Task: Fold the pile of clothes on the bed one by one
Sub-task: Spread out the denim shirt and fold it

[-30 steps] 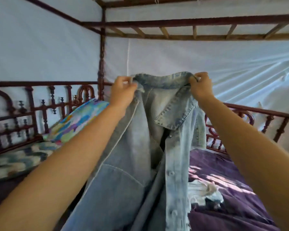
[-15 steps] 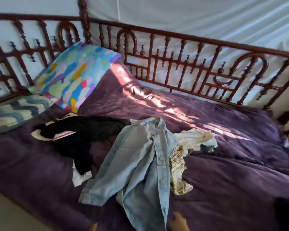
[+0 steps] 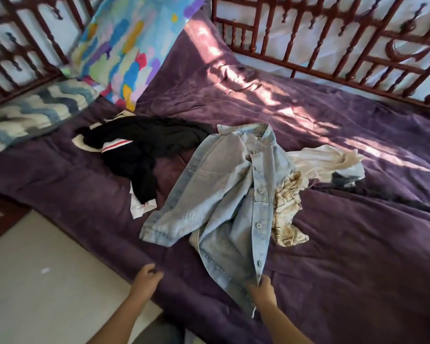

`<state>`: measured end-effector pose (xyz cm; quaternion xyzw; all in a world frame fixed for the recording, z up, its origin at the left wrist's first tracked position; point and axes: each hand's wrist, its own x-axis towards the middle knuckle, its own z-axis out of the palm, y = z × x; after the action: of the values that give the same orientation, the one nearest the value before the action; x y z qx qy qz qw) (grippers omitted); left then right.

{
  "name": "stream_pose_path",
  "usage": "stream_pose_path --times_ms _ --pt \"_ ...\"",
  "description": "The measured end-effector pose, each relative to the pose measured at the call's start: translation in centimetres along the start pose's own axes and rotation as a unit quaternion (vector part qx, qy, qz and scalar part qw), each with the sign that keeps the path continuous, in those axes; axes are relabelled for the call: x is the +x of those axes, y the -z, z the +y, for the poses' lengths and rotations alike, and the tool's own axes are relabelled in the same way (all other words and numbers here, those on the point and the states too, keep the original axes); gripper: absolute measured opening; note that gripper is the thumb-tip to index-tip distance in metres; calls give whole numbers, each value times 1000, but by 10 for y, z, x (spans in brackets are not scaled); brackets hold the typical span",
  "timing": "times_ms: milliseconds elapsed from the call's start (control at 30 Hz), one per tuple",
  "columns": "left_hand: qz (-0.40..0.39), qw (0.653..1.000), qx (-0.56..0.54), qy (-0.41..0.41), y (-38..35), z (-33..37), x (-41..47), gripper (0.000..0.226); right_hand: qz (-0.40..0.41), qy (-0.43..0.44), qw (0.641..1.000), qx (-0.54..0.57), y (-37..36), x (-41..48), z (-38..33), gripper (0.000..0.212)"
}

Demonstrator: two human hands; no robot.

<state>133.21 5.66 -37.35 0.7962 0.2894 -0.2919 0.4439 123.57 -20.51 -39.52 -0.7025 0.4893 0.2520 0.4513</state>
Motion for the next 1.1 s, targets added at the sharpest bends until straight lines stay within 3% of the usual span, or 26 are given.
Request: stream_pose_path --times_ms 267,400,500,567,633,733,900,1000,1100 --pt "-67 997 43 -12 12 26 48 47 64 -67 994 52 -20 5 -17 60" --pt "-46 996 48 -61 37 45 89 53 148 -97 982 58 -44 -3 -41 29" --pt "-1 1000 29 9 47 54 123 73 203 -102 971 79 -57 -19 -54 6" --pt "-33 993 -53 102 45 58 134 57 241 -100 962 80 -58 -36 -55 11" --pt "-114 979 -79 152 37 58 137 22 284 -98 949 100 -51 -55 -49 17" --pt "-153 975 -43 156 26 59 140 22 354 -96 919 143 -31 -75 -39 26" --pt "-140 987 -57 59 25 84 131 21 406 -48 893 186 -18 -90 -60 19" --pt "-90 985 -111 -94 39 117 116 20 429 -26 878 210 -19 -92 -74 20" --pt "-39 960 -196 -197 73 164 112 6 472 -13 820 323 25 -98 -71 22"
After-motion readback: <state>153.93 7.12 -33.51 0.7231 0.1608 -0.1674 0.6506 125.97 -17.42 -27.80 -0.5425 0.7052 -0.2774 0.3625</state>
